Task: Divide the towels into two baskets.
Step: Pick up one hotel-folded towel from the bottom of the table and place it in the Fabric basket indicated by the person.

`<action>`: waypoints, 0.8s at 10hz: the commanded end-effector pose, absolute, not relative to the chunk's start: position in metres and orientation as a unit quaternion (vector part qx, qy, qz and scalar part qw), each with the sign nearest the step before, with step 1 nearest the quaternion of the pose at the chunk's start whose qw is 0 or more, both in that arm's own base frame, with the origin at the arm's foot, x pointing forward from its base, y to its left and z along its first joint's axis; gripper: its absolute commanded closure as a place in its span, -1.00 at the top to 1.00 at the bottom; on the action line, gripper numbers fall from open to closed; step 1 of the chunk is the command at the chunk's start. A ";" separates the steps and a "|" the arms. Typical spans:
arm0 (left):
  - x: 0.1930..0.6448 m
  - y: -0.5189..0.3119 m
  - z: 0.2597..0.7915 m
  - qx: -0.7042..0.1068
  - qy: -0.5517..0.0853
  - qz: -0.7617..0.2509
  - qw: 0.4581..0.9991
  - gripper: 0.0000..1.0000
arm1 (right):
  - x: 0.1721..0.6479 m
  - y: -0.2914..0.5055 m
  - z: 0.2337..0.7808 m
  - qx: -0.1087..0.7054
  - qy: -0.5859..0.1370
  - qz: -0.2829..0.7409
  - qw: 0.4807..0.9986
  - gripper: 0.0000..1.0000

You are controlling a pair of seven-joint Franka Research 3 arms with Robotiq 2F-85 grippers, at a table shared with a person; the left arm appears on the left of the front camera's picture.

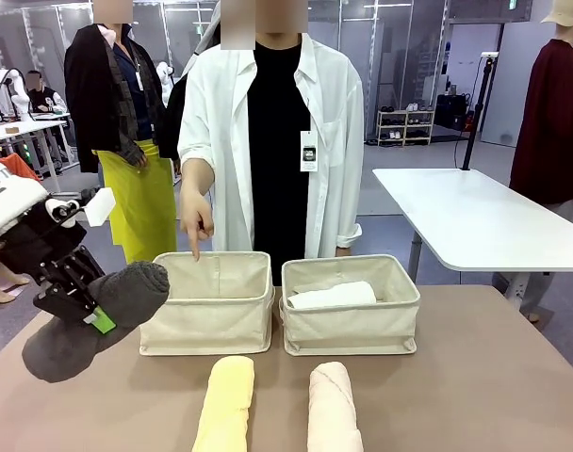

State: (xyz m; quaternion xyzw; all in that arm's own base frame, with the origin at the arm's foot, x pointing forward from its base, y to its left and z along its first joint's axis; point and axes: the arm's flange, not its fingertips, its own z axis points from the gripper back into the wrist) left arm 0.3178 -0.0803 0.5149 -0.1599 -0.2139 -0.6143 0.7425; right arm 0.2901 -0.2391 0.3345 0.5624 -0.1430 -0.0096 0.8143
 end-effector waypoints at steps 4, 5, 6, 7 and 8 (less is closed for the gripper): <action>0.354 -0.102 0.545 -0.073 -0.228 -0.673 0.700 -0.18 | 0.288 -0.237 0.337 0.562 -0.147 -0.008 0.814 1.00; 0.381 -0.114 0.554 -0.050 -0.215 -0.691 0.689 -0.18 | 0.288 -0.237 0.337 0.562 -0.147 -0.008 0.814 1.00; 0.407 -0.127 0.563 -0.018 -0.196 -0.711 0.675 -0.18 | 0.288 -0.237 0.337 0.562 -0.147 -0.008 0.814 1.00; 0.435 -0.142 0.569 -0.020 -0.182 -0.724 0.665 -0.18 | 0.288 -0.237 0.337 0.562 -0.147 -0.008 0.814 1.00; 0.467 -0.160 0.576 0.000 -0.165 -0.736 0.656 -0.18 | 0.288 -0.237 0.337 0.562 -0.147 -0.008 0.814 1.00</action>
